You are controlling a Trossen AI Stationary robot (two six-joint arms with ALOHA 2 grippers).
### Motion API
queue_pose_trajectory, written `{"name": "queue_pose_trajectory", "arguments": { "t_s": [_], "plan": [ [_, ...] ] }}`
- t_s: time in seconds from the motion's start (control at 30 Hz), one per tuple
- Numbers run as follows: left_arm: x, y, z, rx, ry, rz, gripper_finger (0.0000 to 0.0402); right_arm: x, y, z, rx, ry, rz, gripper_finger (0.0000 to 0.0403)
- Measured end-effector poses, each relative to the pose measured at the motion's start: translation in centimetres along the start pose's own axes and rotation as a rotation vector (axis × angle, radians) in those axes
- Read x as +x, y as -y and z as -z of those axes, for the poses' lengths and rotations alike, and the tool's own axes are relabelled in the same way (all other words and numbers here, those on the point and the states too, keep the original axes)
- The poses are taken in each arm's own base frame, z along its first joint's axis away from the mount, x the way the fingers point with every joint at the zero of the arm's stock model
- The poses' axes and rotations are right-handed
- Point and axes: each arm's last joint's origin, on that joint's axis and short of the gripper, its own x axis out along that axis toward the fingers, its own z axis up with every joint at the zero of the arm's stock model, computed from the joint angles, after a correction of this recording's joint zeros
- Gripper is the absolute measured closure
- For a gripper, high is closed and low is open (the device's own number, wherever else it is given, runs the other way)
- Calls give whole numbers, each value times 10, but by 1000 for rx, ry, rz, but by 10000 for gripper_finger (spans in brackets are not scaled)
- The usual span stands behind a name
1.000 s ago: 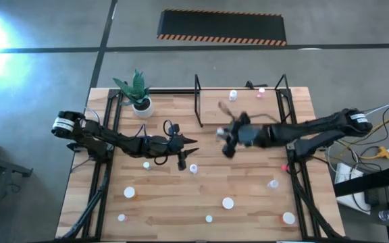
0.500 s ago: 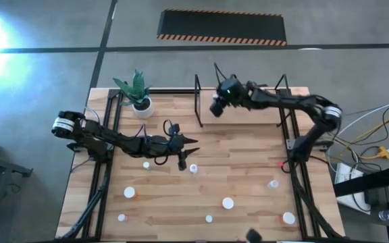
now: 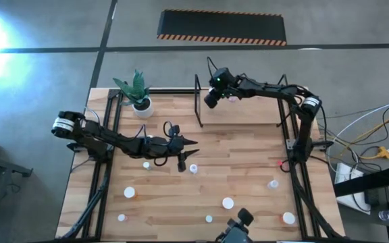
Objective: Pick and place medicine bottles onto shelf by color
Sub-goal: Put the top right blue pill bottle on the shelf, then put the right transparent pill bottle on the shelf aligned with the other transparent pill bottle
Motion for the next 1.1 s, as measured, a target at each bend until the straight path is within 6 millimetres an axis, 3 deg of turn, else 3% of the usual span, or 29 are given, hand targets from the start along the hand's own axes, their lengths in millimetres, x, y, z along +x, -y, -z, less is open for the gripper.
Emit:
{"name": "queue_pose_trajectory", "arguments": {
  "t_s": [0.27, 0.77, 0.93, 1.1],
  "plan": [
    [0, 0, 1, 0, -1, 0, 279, 1, 6, 1, 1, -2, 61, 303],
    [0, 0, 0, 1, -1, -1, 279, -3, 7, 2, -43, -13, 62, 216],
    [0, 0, 1, 1, -3, -1, 279, -31, 8, -9, -60, 26, 60, 212],
    [0, 0, 1, 1, -3, -1, 279, -76, 0, -12, -74, 23, 39, 211]
  ]
}}
